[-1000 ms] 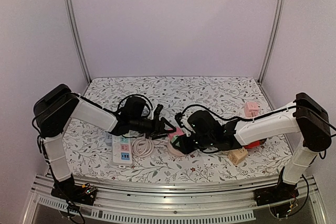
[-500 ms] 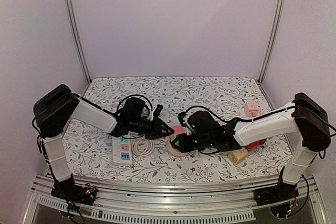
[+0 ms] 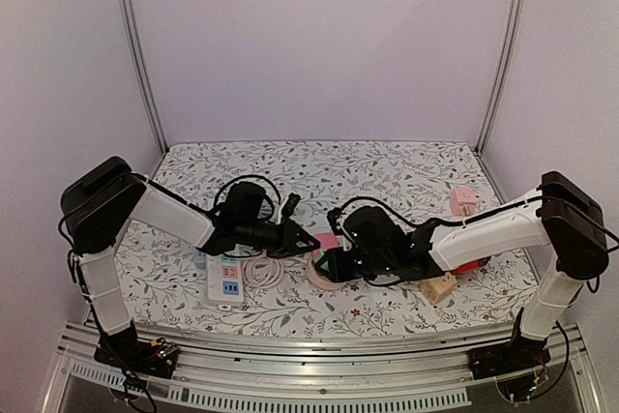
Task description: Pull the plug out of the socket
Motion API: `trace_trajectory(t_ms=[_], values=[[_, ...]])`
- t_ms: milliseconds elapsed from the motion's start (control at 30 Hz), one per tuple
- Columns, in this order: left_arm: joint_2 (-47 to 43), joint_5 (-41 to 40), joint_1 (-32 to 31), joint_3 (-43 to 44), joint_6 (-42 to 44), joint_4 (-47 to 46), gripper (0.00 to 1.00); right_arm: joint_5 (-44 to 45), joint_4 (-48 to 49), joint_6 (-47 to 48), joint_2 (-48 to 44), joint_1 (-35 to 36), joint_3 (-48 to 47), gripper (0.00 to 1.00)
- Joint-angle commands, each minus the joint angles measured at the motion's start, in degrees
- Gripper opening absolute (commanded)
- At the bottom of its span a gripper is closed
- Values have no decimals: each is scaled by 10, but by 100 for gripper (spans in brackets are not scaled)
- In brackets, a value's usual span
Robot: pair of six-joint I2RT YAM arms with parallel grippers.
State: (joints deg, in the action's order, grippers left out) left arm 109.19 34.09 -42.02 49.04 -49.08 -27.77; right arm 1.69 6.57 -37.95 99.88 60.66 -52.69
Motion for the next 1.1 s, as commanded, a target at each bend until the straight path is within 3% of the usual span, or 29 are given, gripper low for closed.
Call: trace_trajectory(t_ms=[0, 200, 533, 933, 1067], values=[[8, -13, -14, -20, 20, 65, 5, 68, -50, 33, 11, 26, -41, 6], [10, -17, -13, -19, 24, 70, 3, 182, -189, 95, 37, 72, -128, 3], [2, -30, -13, -21, 41, 87, 3, 217, -215, 87, 22, 79, -140, 4], [-10, -45, -13, -20, 80, 118, 3, 50, -167, -42, -37, -32, -73, 5], [-12, -46, -13, -19, 86, 121, 3, 38, -168, -52, -33, -41, -72, 5]])
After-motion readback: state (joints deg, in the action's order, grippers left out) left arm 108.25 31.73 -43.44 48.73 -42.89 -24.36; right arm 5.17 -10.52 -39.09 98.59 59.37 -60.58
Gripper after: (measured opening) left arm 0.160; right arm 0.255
